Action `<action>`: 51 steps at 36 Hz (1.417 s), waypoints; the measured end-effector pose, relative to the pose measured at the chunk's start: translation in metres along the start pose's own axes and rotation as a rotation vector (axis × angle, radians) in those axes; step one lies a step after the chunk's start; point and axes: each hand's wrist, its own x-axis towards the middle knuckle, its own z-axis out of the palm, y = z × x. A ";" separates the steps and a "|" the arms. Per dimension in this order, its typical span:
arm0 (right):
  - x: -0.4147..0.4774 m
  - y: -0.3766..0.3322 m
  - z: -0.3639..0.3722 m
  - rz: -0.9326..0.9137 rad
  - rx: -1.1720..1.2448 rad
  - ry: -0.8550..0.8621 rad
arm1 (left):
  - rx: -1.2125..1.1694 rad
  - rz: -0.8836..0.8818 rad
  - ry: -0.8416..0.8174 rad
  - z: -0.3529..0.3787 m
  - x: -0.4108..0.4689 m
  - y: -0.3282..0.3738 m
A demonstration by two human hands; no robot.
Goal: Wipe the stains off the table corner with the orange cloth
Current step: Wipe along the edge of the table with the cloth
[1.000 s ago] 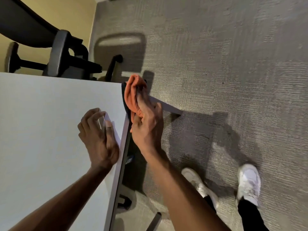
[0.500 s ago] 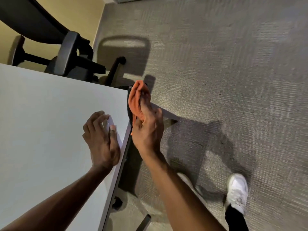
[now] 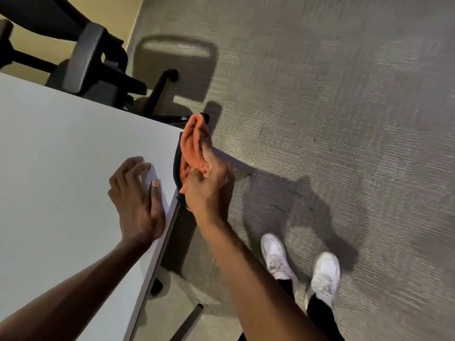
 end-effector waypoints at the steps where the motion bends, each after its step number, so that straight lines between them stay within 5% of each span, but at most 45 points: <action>1: -0.001 -0.001 0.001 -0.002 -0.025 -0.004 | 0.004 -0.007 -0.008 0.000 0.000 -0.001; 5: -0.034 0.006 -0.009 0.021 -0.074 -0.144 | 0.013 -0.015 -0.025 -0.001 0.001 -0.001; 10: -0.025 0.023 -0.044 0.377 0.050 -0.405 | -0.002 -0.027 -0.044 -0.005 0.004 0.004; 14: 0.002 0.008 -0.068 0.631 0.337 -0.296 | -0.014 -0.046 -0.096 -0.011 0.005 0.006; 19: 0.057 0.005 -0.091 0.702 0.465 -0.271 | -0.035 -0.093 -0.142 -0.014 0.008 0.010; 31: 0.189 0.006 -0.094 0.698 0.422 -0.534 | 0.100 -0.148 -0.168 -0.010 0.006 0.015; 36: 0.215 -0.006 -0.077 0.662 0.279 -0.772 | 0.043 -0.437 -0.141 -0.004 0.009 0.058; 42: 0.216 -0.023 -0.069 0.341 -0.105 -0.948 | -0.015 -0.652 -0.062 0.022 0.017 0.111; 51: 0.195 -0.038 -0.025 0.051 -0.227 -1.105 | 0.045 -0.652 -0.061 0.026 0.014 0.112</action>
